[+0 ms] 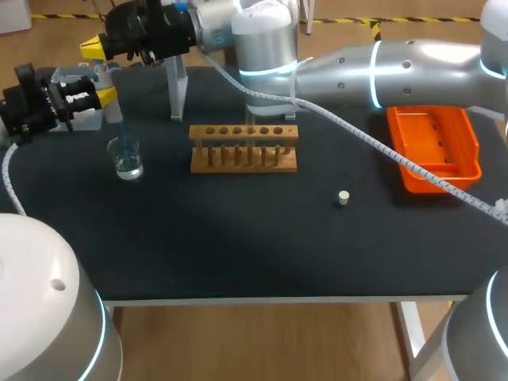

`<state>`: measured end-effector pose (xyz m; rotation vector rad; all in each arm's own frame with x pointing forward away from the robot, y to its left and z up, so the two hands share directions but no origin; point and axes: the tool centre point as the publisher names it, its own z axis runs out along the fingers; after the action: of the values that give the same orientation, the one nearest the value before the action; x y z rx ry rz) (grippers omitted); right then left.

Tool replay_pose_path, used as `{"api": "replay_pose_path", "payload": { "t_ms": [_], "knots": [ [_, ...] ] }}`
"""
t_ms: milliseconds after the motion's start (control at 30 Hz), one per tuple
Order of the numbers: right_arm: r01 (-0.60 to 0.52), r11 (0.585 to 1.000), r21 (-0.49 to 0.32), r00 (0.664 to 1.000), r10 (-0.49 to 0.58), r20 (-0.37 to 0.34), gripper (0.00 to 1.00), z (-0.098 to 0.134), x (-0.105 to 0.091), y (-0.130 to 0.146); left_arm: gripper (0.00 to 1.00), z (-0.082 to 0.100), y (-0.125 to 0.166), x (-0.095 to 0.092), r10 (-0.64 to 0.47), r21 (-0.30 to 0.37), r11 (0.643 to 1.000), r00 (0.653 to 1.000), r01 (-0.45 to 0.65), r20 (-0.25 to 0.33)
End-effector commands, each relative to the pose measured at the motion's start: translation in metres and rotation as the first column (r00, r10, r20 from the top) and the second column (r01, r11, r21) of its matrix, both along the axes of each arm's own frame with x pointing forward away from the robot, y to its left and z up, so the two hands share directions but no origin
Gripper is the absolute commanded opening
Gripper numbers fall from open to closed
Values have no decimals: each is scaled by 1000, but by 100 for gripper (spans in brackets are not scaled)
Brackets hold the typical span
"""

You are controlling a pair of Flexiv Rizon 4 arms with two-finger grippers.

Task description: Invert the test tube, pick up the pipette, mount the tip to pipette, aspirate from beaker and dispense into the tube, eject the tip, return the pipette, and cap with the stopper.

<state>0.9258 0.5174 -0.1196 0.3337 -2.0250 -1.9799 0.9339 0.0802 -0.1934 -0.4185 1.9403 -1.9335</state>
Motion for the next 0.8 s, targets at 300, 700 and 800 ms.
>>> {"api": "replay_pose_path", "payload": {
  "t_ms": [300,700,800],
  "knots": [
    [-2,1000,-24,1000,2,-7,0,-18,-2,-1,0,1,1,0,-4,-3,1000,1000,4,3],
    [2,998,-56,1000,-3,-21,0,-34,-5,-5,0,1,1,0,-4,-3,1000,1000,4,3],
    [7,999,-39,1000,-7,-12,0,-24,-4,-5,0,1,1,0,-4,-3,1000,1000,4,3]
  ]
}}
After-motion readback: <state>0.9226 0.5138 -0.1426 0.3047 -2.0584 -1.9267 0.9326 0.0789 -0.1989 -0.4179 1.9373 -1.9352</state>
